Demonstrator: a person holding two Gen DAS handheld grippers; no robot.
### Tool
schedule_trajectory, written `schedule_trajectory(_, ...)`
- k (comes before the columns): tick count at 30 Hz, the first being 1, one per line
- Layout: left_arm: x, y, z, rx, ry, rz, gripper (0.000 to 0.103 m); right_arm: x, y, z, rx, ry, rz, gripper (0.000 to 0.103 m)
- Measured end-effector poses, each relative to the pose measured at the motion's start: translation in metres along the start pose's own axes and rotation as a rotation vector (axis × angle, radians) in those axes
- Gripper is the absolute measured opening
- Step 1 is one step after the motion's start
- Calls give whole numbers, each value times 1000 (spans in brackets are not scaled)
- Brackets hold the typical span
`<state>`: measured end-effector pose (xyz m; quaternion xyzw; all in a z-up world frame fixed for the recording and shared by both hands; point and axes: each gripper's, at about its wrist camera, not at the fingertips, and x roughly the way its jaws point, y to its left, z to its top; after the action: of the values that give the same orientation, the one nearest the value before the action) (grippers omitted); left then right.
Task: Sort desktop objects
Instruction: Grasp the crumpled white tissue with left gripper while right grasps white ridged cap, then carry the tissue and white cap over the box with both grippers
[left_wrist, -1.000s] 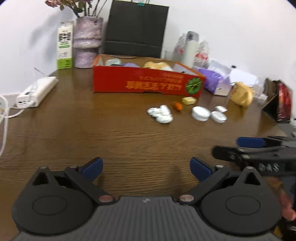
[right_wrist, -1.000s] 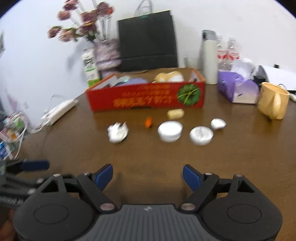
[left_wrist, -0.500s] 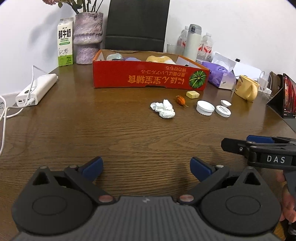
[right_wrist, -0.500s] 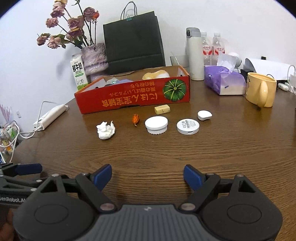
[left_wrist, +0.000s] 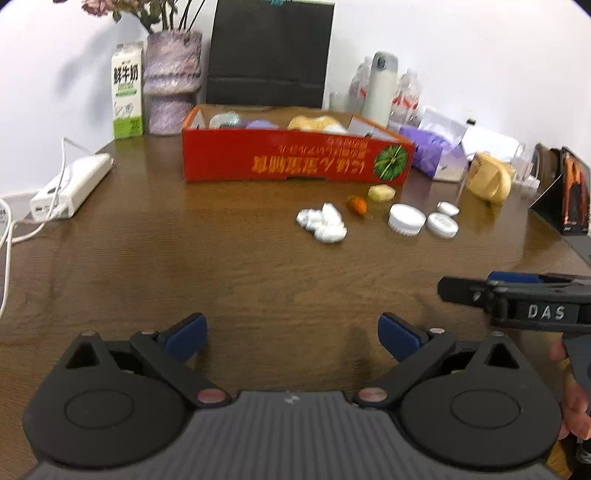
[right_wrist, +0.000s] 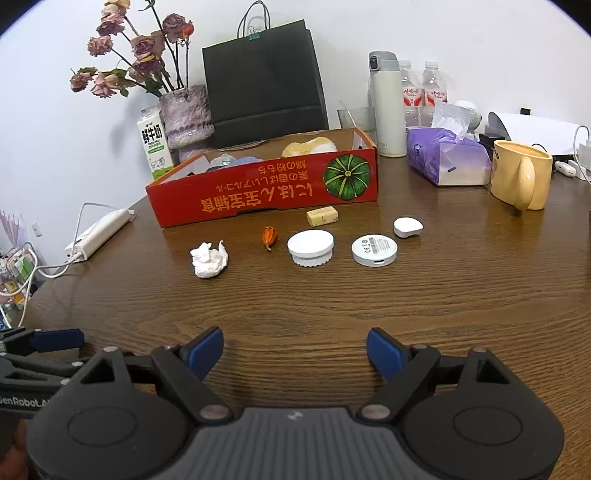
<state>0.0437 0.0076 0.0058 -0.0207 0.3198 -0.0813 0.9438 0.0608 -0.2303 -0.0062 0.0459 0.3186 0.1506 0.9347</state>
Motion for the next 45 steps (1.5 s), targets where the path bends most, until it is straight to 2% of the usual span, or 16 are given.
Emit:
schedule_trajectory(2,4,-2,7,12,-10,-30,98,1,0,5,-20,1,9,83)
schedule_trajectory(4,13,-5,18,21,-6,-42,96,-1,0,12,-50,-36,5,83)
schedule_trajectory(7,35,-11,41,34,-6,-55,90,3,1,26,-106,-71,10,75)
schedule_trajectory(9,54,-14,57,34,-9,-60,83,13,-1,36,-115,-65,-4,72)
schedule_trajectory(11,75,-16,69,28,6,-73,73,26,-3,46,-114,-46,0,67)
schedule_trajectory(15,101,-18,76,30,29,-70,59,54,-3,61,-152,-35,-10,62)
schedule_trajectory(18,101,-10,71,11,33,-94,37,70,-3,66,-171,-14,-15,60)
schedule_trajectory(19,100,-9,70,11,31,-87,24,73,-4,67,-179,-13,-8,60)
schedule_trajectory(20,99,-7,69,0,30,-85,24,76,-4,66,-183,-11,-6,53)
schedule_trajectory(21,96,-3,67,-26,25,-84,23,79,-3,65,-181,2,-8,40)
schedule_trajectory(22,93,0,65,-47,20,-80,23,82,-3,64,-175,11,-8,39)
schedule_trajectory(27,63,2,49,-79,-3,-50,22,67,7,54,-187,9,-19,39)
schedule_trajectory(32,24,-2,24,-80,-24,-30,22,27,19,27,-142,12,38,39)
schedule_trajectory(37,-9,0,2,-130,-40,-12,22,-11,37,-2,-184,2,61,39)
schedule_trajectory(45,-43,-3,-7,-120,-80,4,22,-45,44,-19,-188,-26,61,39)
